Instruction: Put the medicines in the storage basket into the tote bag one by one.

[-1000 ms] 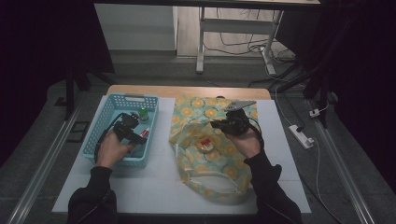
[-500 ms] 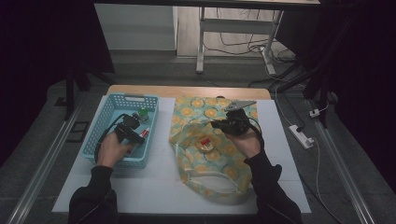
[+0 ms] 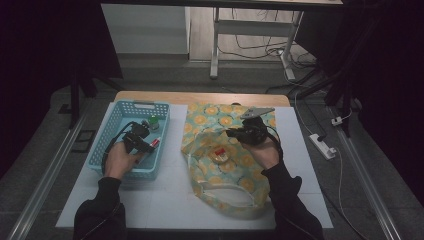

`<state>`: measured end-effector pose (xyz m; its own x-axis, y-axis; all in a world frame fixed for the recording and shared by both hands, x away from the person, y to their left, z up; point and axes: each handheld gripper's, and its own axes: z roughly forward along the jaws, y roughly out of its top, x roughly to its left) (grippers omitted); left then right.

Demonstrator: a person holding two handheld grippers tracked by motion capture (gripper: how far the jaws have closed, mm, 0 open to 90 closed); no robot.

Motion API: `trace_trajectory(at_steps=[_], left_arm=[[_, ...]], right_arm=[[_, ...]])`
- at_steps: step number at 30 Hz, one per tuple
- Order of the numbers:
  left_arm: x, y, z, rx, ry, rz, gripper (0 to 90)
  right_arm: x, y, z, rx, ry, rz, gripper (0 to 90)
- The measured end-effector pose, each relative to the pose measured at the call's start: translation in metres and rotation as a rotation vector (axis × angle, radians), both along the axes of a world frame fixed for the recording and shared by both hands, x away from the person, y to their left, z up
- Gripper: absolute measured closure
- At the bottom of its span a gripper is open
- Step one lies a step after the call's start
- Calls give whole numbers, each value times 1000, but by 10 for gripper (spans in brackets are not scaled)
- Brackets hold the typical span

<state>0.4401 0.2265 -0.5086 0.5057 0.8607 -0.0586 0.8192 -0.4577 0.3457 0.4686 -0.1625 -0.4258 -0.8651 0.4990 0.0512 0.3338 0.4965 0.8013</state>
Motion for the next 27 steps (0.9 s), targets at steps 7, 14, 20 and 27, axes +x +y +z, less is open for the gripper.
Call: trace_trajectory(at_steps=[7,14,20,27], left_arm=[[-3,2,7,-15,-63,19,722],[-6,4,14,-33,-92,41,722],[-9,7,22,-68,-116,55,722],[-15,10,35,-134,-166,49,722]], right_arm=[[0,0,1,-2,-3,2,899],[0,-1,2,-1,-5,1,899],[0,-1,2,-2,-9,0,899],[-1,0,2,-3,-9,1,899]])
